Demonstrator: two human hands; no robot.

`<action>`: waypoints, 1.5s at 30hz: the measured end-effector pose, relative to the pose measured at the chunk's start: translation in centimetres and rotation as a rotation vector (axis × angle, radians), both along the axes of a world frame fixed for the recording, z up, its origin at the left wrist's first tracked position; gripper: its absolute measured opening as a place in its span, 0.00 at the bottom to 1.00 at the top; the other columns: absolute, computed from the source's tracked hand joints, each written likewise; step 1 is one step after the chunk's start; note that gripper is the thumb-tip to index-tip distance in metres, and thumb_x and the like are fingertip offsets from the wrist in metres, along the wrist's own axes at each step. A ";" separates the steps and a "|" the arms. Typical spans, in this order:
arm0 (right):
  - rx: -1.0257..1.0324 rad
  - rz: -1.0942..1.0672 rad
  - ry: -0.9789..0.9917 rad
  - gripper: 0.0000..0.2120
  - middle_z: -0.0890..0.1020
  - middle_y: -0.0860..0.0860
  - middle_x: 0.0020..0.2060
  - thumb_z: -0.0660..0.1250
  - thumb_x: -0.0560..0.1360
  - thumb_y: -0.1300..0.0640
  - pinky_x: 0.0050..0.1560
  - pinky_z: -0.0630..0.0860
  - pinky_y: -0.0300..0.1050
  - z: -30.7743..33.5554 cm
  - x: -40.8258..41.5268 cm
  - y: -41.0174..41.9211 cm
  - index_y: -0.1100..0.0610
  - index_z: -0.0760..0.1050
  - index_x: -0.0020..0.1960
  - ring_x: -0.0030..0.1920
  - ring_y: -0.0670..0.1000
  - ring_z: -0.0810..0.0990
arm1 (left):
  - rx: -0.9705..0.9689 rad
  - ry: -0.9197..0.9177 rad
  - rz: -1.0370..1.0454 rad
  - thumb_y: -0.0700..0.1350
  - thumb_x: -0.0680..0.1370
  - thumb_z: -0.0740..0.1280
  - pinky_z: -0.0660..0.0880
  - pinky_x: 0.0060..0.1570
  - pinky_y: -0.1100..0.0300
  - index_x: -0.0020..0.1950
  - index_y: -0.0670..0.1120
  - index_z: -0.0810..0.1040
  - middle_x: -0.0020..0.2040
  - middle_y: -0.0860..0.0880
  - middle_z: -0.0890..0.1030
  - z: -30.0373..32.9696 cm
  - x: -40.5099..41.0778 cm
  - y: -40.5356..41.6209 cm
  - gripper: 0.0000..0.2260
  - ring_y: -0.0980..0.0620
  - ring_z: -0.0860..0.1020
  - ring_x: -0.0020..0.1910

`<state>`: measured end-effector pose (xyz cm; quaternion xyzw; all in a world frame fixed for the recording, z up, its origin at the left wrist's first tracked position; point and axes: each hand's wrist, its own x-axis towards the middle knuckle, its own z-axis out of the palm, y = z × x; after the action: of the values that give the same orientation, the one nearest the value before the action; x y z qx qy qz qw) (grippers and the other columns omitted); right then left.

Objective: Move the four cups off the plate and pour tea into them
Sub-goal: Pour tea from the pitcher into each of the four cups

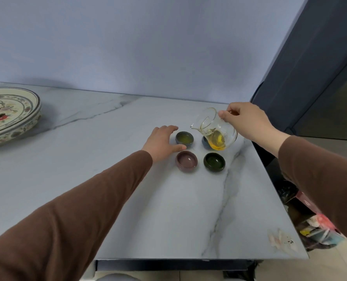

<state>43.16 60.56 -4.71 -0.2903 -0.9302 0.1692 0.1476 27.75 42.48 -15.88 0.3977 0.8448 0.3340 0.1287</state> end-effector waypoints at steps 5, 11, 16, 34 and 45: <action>0.054 0.061 -0.051 0.17 0.73 0.46 0.31 0.63 0.78 0.41 0.32 0.65 0.44 0.5 1.2 -1.5 0.50 0.70 0.35 0.32 0.48 0.71 | 0.011 0.011 -0.025 0.59 0.73 0.72 0.67 0.64 0.55 0.70 0.53 0.72 0.63 0.53 0.77 -0.3 2.6 -1.9 0.28 0.51 0.66 0.65; 0.206 0.137 -0.127 0.18 0.73 0.47 0.30 0.63 0.78 0.42 0.34 0.68 0.45 0.5 1.9 -2.9 0.49 0.67 0.33 0.31 0.48 0.71 | -0.067 0.000 -0.045 0.62 0.69 0.73 0.68 0.64 0.52 0.71 0.54 0.71 0.63 0.54 0.77 -1.1 4.6 -2.7 0.32 0.51 0.66 0.64; 0.347 0.189 -0.171 0.16 0.76 0.47 0.30 0.62 0.78 0.41 0.35 0.71 0.46 0.6 2.1 -3.8 0.52 0.73 0.38 0.33 0.50 0.74 | -0.038 -0.034 -0.022 0.60 0.70 0.74 0.69 0.64 0.52 0.71 0.53 0.72 0.62 0.53 0.78 -1.3 5.1 -2.7 0.31 0.51 0.67 0.63; 0.621 0.320 -0.248 0.15 0.80 0.51 0.37 0.59 0.80 0.44 0.32 0.64 0.44 1.3 1.3 -6.2 0.54 0.74 0.42 0.38 0.56 0.77 | -0.034 -0.062 -0.013 0.56 0.70 0.75 0.70 0.62 0.52 0.68 0.55 0.74 0.50 0.53 0.74 0.0 5.8 -3.1 0.27 0.50 0.67 0.63; 0.686 0.339 -0.241 0.15 0.79 0.49 0.37 0.60 0.80 0.44 0.32 0.63 0.44 2.3 1.2 -6.8 0.53 0.73 0.42 0.36 0.54 0.74 | -0.072 -0.088 -0.009 0.56 0.71 0.75 0.69 0.64 0.52 0.69 0.56 0.73 0.51 0.52 0.70 0.7 6.1 -3.3 0.27 0.49 0.68 0.65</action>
<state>44.41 53.71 -2.38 -0.0844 -0.9781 -0.1643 0.0959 33.83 39.18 -15.14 0.3815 0.8481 0.3200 0.1812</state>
